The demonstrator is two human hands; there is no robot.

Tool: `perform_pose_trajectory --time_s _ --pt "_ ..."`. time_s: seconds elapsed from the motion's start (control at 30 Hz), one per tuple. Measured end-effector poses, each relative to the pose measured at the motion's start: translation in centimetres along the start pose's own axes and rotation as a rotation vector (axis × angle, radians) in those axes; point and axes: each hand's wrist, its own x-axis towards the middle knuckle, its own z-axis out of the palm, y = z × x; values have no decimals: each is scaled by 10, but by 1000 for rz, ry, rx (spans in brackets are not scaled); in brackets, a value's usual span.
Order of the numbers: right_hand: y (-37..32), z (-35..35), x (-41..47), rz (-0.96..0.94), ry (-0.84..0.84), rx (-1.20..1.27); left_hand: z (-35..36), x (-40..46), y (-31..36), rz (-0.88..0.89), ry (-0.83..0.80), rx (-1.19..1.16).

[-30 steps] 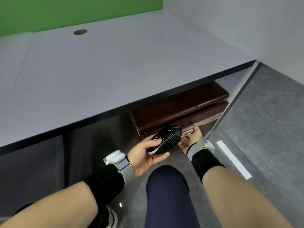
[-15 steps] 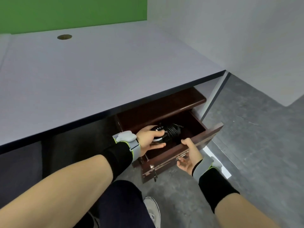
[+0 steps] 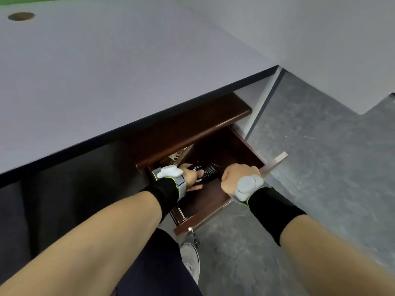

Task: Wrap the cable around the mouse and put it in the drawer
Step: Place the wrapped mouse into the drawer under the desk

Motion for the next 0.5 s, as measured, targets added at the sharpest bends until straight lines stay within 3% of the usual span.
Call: perform_pose_trajectory --time_s 0.27,0.5 --pt "13 15 3 47 65 -89 18 17 -20 -62 -40 37" --pt "26 33 4 27 159 -54 30 13 -42 -86 -16 245"
